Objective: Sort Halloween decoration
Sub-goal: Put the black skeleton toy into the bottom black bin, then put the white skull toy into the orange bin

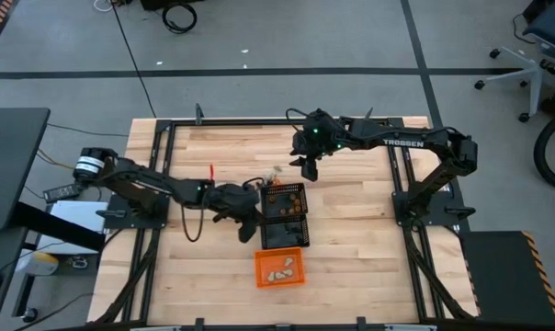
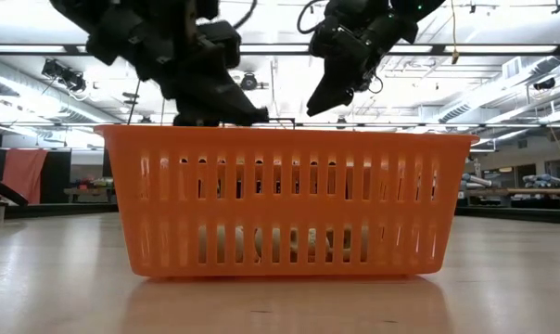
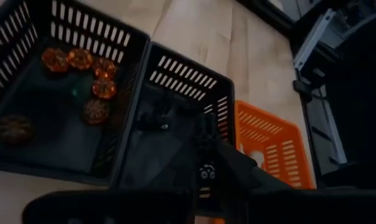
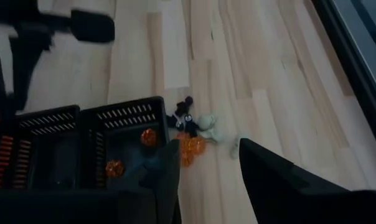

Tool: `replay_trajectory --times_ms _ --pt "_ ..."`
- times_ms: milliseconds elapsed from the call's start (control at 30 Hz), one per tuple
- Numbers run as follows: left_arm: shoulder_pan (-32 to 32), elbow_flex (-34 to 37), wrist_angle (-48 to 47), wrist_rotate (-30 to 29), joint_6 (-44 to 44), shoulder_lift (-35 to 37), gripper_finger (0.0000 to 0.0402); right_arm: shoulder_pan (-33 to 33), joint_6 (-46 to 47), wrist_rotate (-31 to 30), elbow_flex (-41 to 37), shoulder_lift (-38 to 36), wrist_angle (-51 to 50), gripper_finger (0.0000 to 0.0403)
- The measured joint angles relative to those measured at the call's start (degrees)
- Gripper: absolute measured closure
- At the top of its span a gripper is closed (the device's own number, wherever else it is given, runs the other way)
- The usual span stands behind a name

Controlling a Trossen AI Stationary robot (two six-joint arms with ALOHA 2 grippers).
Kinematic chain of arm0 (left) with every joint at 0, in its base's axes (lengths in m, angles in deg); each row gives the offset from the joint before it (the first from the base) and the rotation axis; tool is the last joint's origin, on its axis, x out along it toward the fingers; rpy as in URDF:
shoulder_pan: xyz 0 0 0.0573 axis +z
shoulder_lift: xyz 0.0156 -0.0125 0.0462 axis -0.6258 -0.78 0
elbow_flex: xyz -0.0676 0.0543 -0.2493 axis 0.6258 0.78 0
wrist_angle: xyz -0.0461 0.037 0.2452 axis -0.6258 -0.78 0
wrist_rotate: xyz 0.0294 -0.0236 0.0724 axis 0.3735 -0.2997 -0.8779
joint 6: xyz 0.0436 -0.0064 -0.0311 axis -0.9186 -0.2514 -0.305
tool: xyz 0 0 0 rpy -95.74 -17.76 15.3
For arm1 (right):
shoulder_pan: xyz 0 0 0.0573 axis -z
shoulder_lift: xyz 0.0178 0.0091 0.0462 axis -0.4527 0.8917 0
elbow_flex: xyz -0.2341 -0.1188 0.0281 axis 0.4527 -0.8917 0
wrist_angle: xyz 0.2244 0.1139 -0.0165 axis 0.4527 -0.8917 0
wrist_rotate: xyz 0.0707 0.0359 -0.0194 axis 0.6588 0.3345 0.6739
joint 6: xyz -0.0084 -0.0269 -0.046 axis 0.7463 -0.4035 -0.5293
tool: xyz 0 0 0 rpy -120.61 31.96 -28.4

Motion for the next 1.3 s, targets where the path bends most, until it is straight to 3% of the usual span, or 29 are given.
replay_trajectory --times_ms 300,467,600,733,900,1033,1300 --pt "-1.27 -5.04 0.56 -1.03 1.02 -7.05 0.0350 0.08 -0.38 0.16 0.00 0.00 1.27 0.0234" --pt "-2.07 -5.41 1.10 -5.28 -0.03 -7.22 0.0301 0.08 -0.22 0.25 0.00 0.00 1.23 0.0234" --pt "-2.07 -5.39 1.40 -4.64 0.22 -7.22 0.0256 0.08 -0.21 1.70 0.00 0.00 0.65 0.0234" --pt "-2.36 -5.39 1.50 -4.30 0.97 -7.15 0.0237 0.12 -0.25 2.32 0.00 0.00 -0.36 0.0234" --pt "-1.38 -5.39 -1.46 -4.58 2.99 -6.63 0.0244 0.14 -1.02 2.28 0.00 0.00 -0.02 0.0234" --pt "-0.49 -5.30 -1.90 -6.61 2.51 -6.65 0.0260 0.14 3.79 1.62 0.00 0.28 0.05 0.0236" --pt "-0.61 -5.03 -2.97 -10.45 -3.08 -4.25 0.0294 0.06 4.78 2.76 0.00 6.98 1.11 0.0238"
